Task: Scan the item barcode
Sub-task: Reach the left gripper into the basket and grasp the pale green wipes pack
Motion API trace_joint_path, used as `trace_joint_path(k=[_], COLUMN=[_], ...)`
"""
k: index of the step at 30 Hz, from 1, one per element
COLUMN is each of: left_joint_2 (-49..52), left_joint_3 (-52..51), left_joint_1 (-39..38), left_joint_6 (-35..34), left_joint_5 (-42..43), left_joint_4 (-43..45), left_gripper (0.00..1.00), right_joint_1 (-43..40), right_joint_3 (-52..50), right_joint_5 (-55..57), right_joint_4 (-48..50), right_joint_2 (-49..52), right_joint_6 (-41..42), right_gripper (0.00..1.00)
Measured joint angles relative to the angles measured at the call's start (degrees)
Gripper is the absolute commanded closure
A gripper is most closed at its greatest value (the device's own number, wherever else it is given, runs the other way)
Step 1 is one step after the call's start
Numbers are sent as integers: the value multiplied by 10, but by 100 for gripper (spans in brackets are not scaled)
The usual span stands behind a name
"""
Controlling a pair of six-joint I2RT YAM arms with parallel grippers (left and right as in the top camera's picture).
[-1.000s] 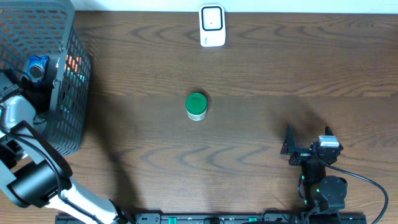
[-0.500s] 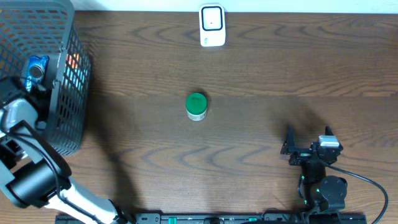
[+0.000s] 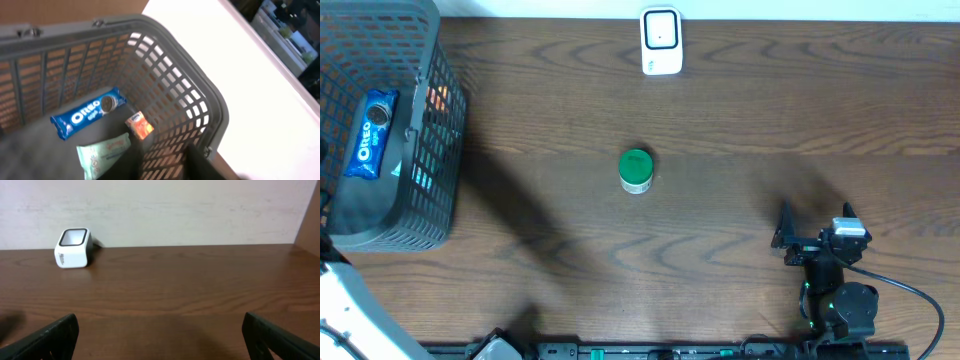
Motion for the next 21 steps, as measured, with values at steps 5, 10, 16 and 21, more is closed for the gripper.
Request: trace_joint_path(k=[5,10,16,21], left_joint_2=[64,169,258,352], left_joint_3=[0,-10,-11,-11], left_joint_1=[-28,-41,-68,-104], left_joint_6=[84,210,374,480], left_joint_5=[-3,-17,-37,-50], left_joint_4=[-8,31,52,62], left_gripper=[2,2,2,2], right_joint_1=[0,0,0,0], right_joint_3=[0,0,0,0], right_joint_5=[0,0,0,0], right_joint_4=[0,0,0,0], right_joint_2=[0,0,0,0], right_joint_6=[0,0,0,0], right_gripper=[1,1,1,1])
